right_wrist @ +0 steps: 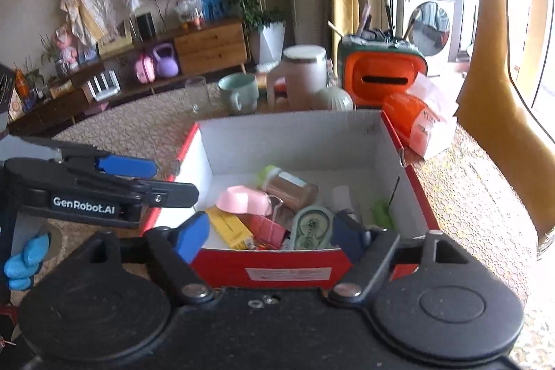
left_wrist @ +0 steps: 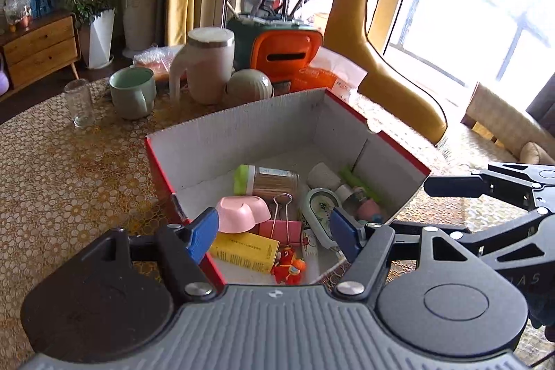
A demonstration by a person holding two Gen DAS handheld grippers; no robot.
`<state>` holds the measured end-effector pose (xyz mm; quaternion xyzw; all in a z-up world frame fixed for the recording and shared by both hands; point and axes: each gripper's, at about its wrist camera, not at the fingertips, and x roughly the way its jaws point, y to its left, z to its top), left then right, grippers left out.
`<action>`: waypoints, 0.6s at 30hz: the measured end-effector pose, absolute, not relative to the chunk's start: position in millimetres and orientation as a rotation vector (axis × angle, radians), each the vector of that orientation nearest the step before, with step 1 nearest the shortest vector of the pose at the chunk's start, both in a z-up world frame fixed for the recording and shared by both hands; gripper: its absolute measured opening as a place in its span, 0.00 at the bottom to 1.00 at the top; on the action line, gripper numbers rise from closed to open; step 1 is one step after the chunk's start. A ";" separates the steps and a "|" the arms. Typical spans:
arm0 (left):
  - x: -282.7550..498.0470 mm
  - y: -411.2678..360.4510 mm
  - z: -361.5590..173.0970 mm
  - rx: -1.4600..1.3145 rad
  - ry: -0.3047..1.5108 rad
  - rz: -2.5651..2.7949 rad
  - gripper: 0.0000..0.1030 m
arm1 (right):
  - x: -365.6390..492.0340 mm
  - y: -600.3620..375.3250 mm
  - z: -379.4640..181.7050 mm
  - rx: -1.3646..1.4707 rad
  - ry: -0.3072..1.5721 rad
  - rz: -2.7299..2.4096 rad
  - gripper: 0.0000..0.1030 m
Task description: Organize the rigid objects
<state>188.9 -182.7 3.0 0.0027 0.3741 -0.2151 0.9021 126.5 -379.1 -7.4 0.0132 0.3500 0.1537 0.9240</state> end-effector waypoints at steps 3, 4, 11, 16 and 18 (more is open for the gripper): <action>175.0 -175.2 10.0 0.010 0.736 -0.438 0.73 | 117.1 -377.0 -2.9 0.045 0.694 0.313 0.80; 170.4 -172.6 12.2 0.009 0.725 -0.438 0.76 | 113.9 -376.5 -1.3 0.053 0.685 0.313 0.82; 144.6 -158.9 19.1 -0.016 0.688 -0.436 0.81 | 87.8 -373.8 7.7 0.096 0.614 0.308 0.90; 129.3 -150.9 21.5 -0.036 0.671 -0.435 0.81 | 75.0 -378.6 10.2 0.158 0.575 0.278 0.95; 125.2 -148.8 22.2 -0.042 0.668 -0.433 0.88 | 71.1 -379.9 10.0 0.170 0.565 0.267 0.98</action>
